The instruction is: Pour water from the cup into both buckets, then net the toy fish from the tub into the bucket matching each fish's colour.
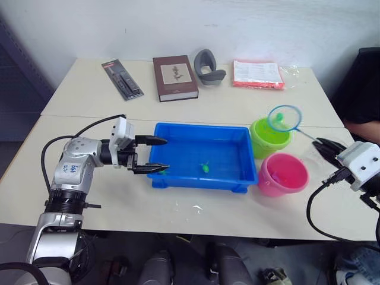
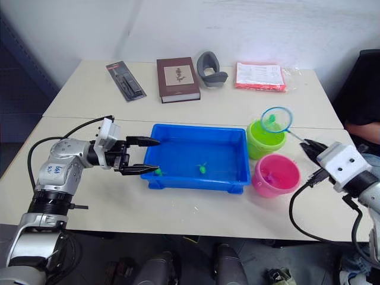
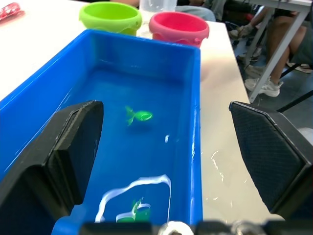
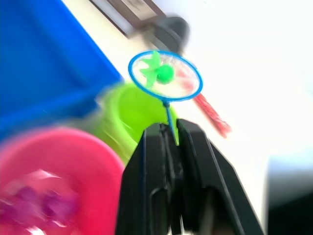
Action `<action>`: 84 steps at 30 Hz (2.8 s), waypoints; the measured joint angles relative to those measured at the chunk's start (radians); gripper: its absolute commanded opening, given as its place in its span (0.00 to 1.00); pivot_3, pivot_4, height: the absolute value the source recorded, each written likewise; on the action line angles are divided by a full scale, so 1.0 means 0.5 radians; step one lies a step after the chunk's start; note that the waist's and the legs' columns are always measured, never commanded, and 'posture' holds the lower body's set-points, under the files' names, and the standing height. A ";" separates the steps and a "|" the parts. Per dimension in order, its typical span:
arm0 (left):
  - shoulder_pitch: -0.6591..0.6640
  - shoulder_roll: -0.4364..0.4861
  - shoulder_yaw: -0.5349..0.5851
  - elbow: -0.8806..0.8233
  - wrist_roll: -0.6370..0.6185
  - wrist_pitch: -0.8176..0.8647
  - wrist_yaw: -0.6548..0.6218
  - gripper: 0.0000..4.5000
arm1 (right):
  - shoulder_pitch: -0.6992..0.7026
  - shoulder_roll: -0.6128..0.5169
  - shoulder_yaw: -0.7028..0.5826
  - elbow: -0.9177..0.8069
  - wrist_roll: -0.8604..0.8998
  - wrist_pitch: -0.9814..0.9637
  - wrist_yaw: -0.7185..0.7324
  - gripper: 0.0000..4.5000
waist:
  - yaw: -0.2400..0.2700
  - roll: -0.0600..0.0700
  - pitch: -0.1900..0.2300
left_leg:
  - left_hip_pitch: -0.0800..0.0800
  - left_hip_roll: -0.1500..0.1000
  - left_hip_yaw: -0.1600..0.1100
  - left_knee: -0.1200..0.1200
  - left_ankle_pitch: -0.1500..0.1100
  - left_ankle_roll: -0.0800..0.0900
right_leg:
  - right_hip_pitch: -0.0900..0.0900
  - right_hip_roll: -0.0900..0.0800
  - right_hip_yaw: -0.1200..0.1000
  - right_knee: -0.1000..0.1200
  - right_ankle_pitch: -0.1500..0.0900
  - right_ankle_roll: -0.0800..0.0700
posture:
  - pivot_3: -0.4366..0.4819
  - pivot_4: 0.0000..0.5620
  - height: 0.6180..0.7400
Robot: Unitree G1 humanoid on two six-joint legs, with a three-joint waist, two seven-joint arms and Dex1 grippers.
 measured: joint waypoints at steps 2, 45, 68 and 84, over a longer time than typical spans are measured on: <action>0.000 -0.014 -0.002 0.000 0.000 0.004 -0.001 0.99 | -0.013 -0.025 0.002 0.110 -0.143 -0.132 -0.106 0.00 | -0.003 0.000 0.000 | 0.000 0.000 0.001 0.000 0.000 0.000 | 0.000 0.000 0.000 0.000 0.000 0.000 | 0.48 0.27 1.00; -0.046 -0.249 0.008 0.188 -0.004 -0.156 0.020 0.99 | -0.255 -0.744 0.843 0.856 -1.915 -1.000 -1.794 0.00 | -0.045 0.001 0.000 | 0.000 -0.001 0.001 -0.002 0.005 -0.002 | 0.000 0.001 0.016 -0.001 0.000 0.000 | 0.48 0.27 1.00; -0.006 -0.262 0.005 0.108 -0.004 -0.109 0.088 0.99 | -0.221 -0.835 0.851 0.873 -1.874 -1.098 -1.845 0.00 | -0.046 0.001 0.000 | 0.000 0.000 0.001 -0.002 0.005 -0.002 | 0.000 0.000 0.017 -0.001 0.000 0.000 | 0.48 0.27 1.00; -0.014 -0.285 0.005 0.089 -0.004 -0.074 0.131 0.99 | -0.258 -0.910 0.868 0.969 -1.882 -1.111 -1.922 0.00 | -0.047 0.001 0.000 | 0.000 0.000 0.001 -0.002 0.006 -0.003 | 0.000 0.001 0.017 -0.001 0.000 0.000 | 0.48 0.27 1.00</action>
